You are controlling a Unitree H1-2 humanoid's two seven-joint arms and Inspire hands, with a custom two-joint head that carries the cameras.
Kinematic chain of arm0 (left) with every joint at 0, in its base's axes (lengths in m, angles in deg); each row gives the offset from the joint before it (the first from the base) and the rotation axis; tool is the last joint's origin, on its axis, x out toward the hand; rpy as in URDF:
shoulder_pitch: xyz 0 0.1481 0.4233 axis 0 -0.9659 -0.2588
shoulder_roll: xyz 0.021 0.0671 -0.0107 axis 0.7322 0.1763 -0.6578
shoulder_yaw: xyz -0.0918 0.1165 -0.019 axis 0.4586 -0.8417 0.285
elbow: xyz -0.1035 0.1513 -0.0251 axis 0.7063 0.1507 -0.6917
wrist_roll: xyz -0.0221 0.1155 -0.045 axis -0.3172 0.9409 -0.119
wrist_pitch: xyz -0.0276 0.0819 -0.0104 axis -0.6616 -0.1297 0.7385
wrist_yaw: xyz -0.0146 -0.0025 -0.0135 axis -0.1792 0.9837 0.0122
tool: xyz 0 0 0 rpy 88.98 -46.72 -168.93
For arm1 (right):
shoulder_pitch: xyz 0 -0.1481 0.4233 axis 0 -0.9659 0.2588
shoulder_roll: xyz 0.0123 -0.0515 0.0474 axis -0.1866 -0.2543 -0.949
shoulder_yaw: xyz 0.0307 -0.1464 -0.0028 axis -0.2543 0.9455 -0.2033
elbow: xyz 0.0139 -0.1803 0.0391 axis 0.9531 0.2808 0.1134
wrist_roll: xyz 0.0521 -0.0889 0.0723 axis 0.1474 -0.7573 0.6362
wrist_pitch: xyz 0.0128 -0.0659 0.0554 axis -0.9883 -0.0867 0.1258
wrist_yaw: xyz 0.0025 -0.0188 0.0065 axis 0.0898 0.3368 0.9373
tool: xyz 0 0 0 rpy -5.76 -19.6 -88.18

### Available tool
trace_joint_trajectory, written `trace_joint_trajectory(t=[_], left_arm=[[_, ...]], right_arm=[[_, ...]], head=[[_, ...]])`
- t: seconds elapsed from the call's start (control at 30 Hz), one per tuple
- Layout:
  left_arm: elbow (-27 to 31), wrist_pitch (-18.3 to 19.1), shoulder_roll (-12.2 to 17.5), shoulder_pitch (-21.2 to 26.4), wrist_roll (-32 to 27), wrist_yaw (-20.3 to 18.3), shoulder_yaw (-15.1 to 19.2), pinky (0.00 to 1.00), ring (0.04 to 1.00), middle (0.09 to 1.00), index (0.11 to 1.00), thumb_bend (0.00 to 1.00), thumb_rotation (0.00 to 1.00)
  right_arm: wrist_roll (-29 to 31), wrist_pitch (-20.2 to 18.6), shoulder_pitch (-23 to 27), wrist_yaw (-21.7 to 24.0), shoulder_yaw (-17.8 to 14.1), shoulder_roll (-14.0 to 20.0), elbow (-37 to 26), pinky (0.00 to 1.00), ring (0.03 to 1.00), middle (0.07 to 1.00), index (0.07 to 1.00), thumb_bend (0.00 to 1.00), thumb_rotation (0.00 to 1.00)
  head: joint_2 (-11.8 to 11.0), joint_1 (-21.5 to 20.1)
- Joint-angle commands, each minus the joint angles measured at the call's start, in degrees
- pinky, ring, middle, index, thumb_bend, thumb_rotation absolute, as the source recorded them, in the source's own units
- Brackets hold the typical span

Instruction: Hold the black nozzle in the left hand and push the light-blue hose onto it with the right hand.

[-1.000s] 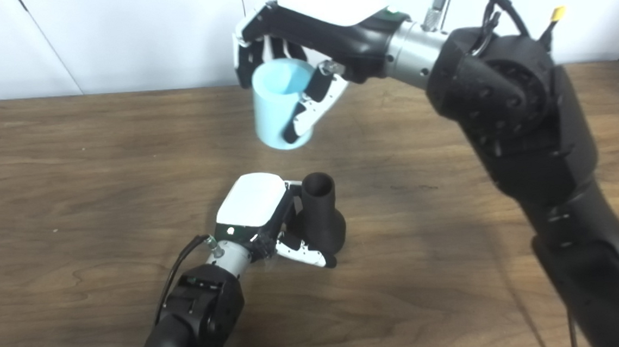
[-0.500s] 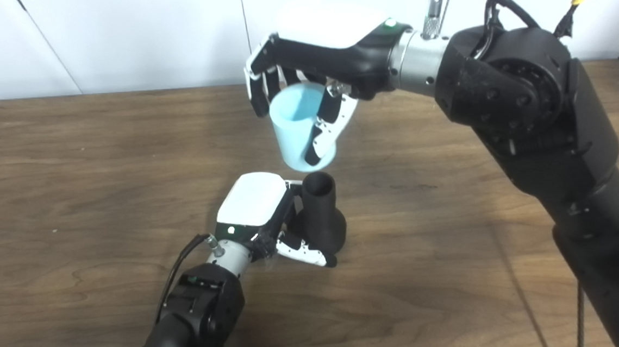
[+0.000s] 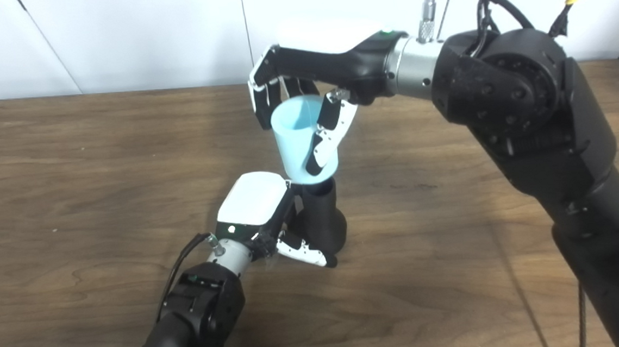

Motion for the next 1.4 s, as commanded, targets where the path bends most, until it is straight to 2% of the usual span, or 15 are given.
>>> trace_joint_trajectory(t=[0.0, 0.27, 0.37, 0.7, 1.03, 1.2, 1.37], left_arm=[[-0.18, 0.12, -0.36, -0.19, 0.34, -2.12, -0.66, 0.38, 0.477, 0.462, 0.488, 0.53, 0.00], [-0.01, -0.06, -0.28, -0.16, 0.41, -2.20, -0.68, 0.36, 0.464, 0.434, 0.493, 0.53, 0.00], [0.10, 0.14, -0.36, -0.13, 0.76, -2.52, -0.69, 0.36, 0.465, 0.436, 0.492, 0.53, 0.00], [0.05, -0.08, -0.51, -0.24, 1.06, -2.52, -0.59, 0.36, 0.467, 0.457, 0.490, 0.53, 0.00], [0.71, -0.45, -0.24, -0.33, 0.66, -3.21, -0.26, 0.35, 0.454, 0.427, 0.494, 0.53, 0.00], [1.18, -0.17, -0.32, -0.46, 0.86, -3.85, -0.12, 0.38, 0.484, 0.467, 0.487, 0.53, 0.00], [1.27, -0.18, -0.43, -0.42, 1.33, -4.08, -0.08, 0.37, 0.483, 0.469, 0.487, 0.53, 0.00]], right_arm=[[-0.91, -1.31, 2.44, -0.11, -0.65, 1.24, -2.00, 0.37, 0.392, 0.486, 0.506, 0.52, 0.00], [0.21, 3.80, 0.32, -2.36, -1.03, 1.41, 0.04, 0.36, 0.396, 0.504, 0.492, 0.52, 0.00], [-0.09, 3.18, 0.01, -2.11, -0.87, 1.29, -0.22, 0.36, 0.397, 0.509, 0.487, 0.52, 0.00], [0.07, 6.13, -1.75, -3.37, -1.20, 1.20, 0.80, 0.36, 0.393, 0.508, 0.497, 0.52, 0.00], [-0.60, 6.04, -2.78, -3.12, -1.14, 1.07, 1.07, 0.36, 0.397, 0.512, 0.489, 0.52, 0.00], [-0.93, 6.88, -3.32, -3.28, -1.05, 1.29, 1.22, 0.37, 0.398, 0.514, 0.489, 0.52, 0.00], [-1.05, 7.57, -3.74, -3.63, -1.18, 1.38, 1.77, 0.37, 0.396, 0.520, 0.486, 0.52, 0.00]], head=[[0.15, 0.11], [0.48, 0.20], [0.50, 0.17], [0.54, 0.13], [1.08, -0.04], [1.19, -0.18], [1.44, -0.14]])
